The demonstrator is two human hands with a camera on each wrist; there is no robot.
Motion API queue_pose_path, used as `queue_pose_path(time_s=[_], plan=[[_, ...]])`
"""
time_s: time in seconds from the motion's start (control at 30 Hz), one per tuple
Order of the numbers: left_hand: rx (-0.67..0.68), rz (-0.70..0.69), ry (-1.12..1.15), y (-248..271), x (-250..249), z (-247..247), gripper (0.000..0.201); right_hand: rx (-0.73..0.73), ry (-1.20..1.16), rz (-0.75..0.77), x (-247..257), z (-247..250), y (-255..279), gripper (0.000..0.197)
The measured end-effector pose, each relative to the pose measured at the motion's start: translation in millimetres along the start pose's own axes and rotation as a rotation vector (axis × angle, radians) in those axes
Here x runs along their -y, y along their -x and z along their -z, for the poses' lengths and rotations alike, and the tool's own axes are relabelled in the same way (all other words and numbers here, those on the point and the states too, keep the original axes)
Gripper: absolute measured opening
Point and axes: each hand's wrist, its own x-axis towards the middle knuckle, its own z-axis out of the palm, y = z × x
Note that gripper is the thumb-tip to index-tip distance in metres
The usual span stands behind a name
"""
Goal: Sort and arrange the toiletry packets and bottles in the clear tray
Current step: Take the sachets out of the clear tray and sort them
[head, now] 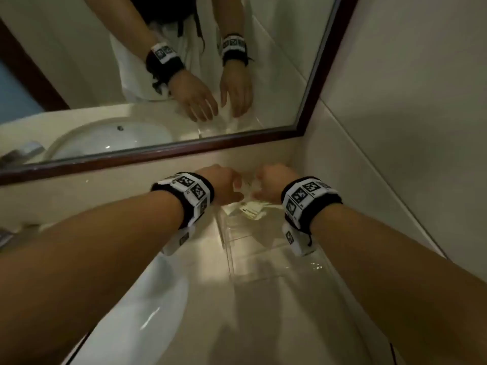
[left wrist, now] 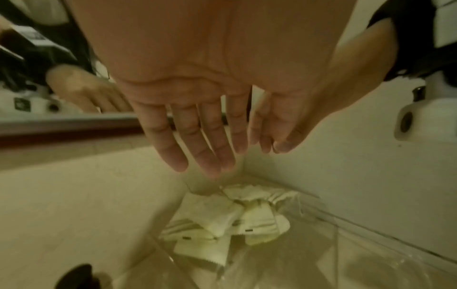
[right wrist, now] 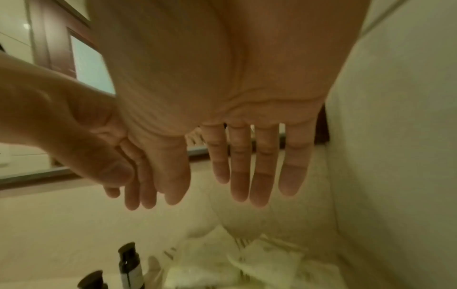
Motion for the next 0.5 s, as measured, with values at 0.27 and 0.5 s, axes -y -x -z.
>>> queue_pose_path(time_s=[0.27, 0.5], plan=[[0.004, 0.024, -0.033, -36, 1, -34, 0.041, 0.060, -0.085, -0.038, -21, -51, -39, 0.043], [-0.035, 0.026, -0.092, -64, 5, -63, 0.049, -0.034, -0.122, -0.166, -37, -87, -67, 0.063]])
